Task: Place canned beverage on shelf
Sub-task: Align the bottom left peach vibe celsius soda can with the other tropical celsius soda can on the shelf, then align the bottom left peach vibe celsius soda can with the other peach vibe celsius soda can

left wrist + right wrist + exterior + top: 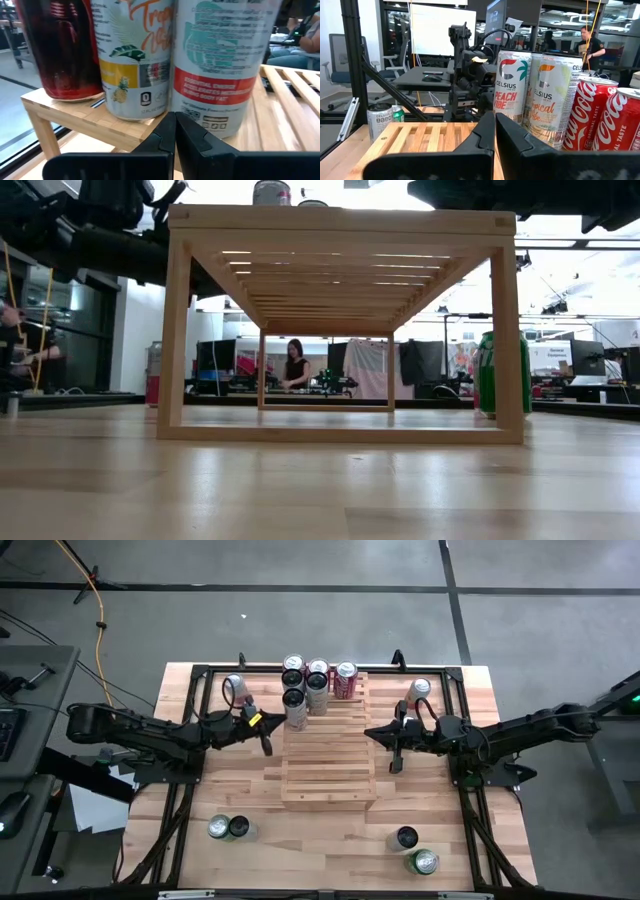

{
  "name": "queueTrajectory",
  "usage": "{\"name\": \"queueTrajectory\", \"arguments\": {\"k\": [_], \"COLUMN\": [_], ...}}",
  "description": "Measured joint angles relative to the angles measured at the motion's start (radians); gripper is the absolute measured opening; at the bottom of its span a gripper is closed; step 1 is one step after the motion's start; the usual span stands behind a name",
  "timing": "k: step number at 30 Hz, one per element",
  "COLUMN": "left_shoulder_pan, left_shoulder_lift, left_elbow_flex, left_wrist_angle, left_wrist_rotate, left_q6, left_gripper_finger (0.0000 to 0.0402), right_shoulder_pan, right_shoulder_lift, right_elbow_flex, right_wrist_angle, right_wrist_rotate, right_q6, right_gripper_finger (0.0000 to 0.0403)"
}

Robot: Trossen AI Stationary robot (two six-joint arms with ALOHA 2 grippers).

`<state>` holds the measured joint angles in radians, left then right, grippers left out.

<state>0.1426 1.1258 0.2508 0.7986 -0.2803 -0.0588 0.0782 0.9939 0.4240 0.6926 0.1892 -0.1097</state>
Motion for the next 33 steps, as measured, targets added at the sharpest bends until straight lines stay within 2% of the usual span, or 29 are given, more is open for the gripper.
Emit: {"name": "queueTrajectory", "arguments": {"k": [4,10,24,33], "left_shoulder_pan": [0.002,0.002,-0.042,-0.046], "left_shoulder_lift": [-0.008,-0.096,-0.439,-0.523], "left_elbow_flex": [0.000,0.001,0.002,0.001], "left_wrist_angle": [-0.006,-0.067,-0.349,-0.445], "left_wrist_rotate": [-0.040,-0.073,-0.027,-0.026], "left_q6": [0.023,0.052,0.052,0.028], "left_gripper_finger": [0.0000,0.0000,0.0000,0.0000], "right_shoulder_pan": [0.000,0.000,0.000,0.000], "right_shoulder_lift": [0.000,0.000,0.000,0.000], "right_elbow_flex": [0.000,0.000,0.000,0.000], "right_wrist_angle": [0.000,-0.004,-0.016,-0.016], "right_wrist_rotate": [0.000,0.000,-0.001,0.000], "right_q6": [0.000,0.000,0.008,0.008], "right_gripper_finger": [0.0000,0.0000,0.0000,0.0000]}}
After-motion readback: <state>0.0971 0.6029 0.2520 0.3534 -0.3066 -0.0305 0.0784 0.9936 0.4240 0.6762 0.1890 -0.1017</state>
